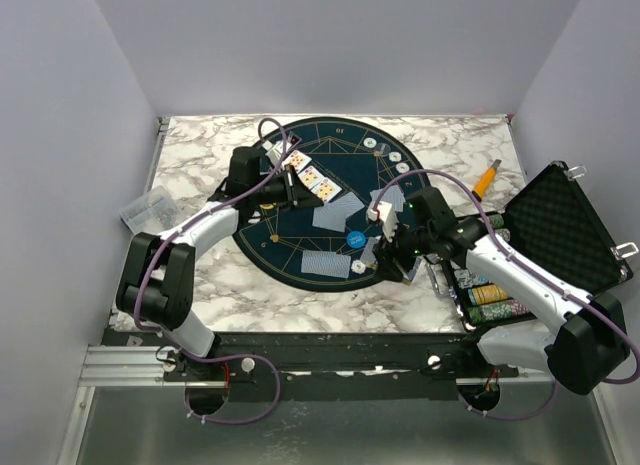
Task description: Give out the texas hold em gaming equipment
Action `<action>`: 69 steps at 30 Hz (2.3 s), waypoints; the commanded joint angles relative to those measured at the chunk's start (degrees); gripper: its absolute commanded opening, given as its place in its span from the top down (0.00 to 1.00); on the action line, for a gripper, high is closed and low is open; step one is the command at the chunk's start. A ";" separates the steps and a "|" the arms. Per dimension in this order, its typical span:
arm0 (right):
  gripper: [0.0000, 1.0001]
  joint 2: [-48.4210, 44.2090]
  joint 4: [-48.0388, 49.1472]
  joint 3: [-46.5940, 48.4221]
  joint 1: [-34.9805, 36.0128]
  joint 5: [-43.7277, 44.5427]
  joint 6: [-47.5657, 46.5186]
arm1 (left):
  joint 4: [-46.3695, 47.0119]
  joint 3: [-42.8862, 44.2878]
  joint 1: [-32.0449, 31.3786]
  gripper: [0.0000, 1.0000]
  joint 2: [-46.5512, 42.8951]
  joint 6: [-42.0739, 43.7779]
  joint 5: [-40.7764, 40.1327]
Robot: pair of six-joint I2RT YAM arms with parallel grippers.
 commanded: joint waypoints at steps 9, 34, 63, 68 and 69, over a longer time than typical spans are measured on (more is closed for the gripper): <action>0.99 -1.38 3.60 0.46 -2.03 3.73 2.09 | 1.01 6.31 -7.08 1.00 5.72 -9.06 -29.28; 0.99 -2.22 3.71 0.22 -4.13 4.09 2.43 | 3.81 18.48 -13.28 1.00 26.15 -15.47 -30.99; 0.99 -3.03 3.69 -0.31 -4.24 3.42 2.11 | -0.67 13.32 -14.39 0.63 22.15 -12.86 -32.48; 0.99 -3.02 3.46 -0.16 -4.21 3.24 1.88 | -1.62 11.65 -14.52 0.56 20.52 -12.32 -32.59; 0.99 -3.00 3.44 -0.15 -4.22 3.23 1.86 | -1.93 11.33 -14.50 0.53 20.15 -12.07 -32.65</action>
